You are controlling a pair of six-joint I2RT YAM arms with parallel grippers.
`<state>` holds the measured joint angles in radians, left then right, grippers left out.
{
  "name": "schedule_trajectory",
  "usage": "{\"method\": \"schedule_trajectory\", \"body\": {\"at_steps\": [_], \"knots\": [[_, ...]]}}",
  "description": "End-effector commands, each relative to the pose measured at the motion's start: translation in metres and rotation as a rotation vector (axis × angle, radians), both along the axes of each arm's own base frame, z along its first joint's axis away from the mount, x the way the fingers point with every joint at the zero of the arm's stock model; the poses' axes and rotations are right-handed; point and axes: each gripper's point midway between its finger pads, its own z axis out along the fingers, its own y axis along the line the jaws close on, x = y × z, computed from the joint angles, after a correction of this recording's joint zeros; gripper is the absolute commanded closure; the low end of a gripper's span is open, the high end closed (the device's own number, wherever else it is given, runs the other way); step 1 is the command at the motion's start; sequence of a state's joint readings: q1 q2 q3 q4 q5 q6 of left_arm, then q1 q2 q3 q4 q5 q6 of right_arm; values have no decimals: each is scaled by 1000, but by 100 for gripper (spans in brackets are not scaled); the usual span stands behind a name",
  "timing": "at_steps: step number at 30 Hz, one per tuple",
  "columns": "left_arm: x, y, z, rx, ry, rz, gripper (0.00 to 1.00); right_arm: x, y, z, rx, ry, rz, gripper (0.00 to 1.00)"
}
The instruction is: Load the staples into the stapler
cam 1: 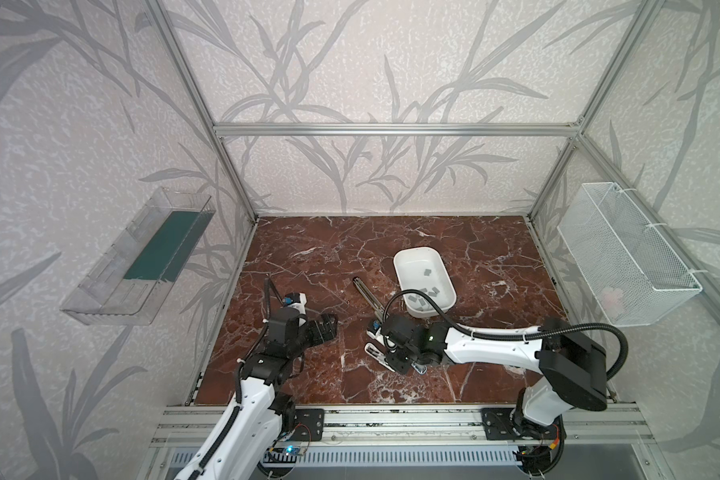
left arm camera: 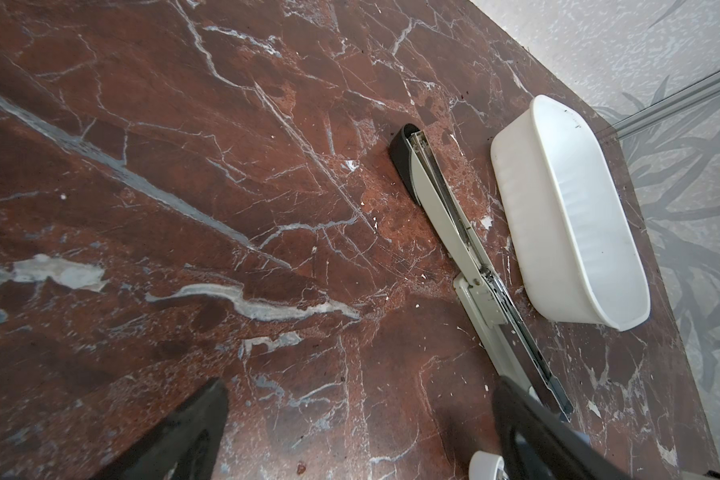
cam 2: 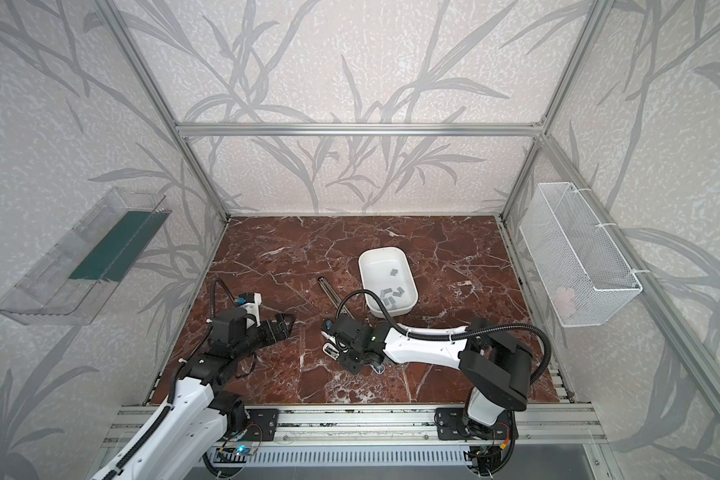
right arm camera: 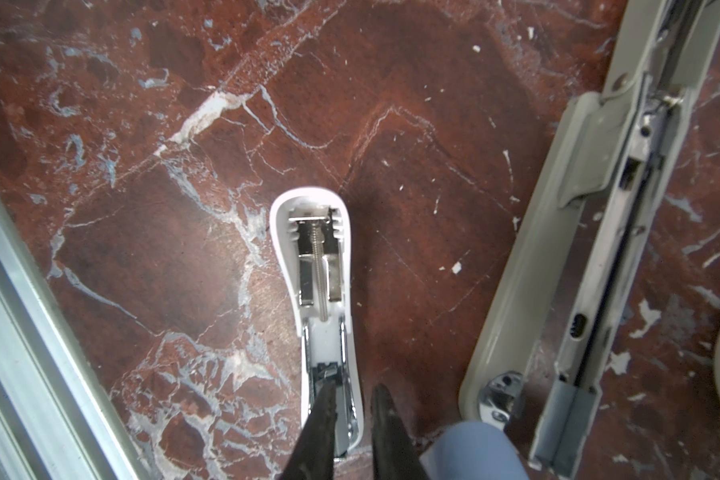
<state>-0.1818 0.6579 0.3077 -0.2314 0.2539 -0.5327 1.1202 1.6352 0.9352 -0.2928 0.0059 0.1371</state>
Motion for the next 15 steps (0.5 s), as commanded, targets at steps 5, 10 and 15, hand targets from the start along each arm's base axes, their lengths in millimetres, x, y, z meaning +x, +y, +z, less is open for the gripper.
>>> {"method": "schedule_trajectory", "body": {"at_steps": [5,10,15], "knots": [[4,2,6,10,-25,4,1,-13,-3,-11,-6,59,19,74],[3,2,6,10,-24,4,1,-21,5,-11,47,120,7,74],[3,1,6,7,-24,2,1,-27,8,-17,85,178,-39,75]]}}
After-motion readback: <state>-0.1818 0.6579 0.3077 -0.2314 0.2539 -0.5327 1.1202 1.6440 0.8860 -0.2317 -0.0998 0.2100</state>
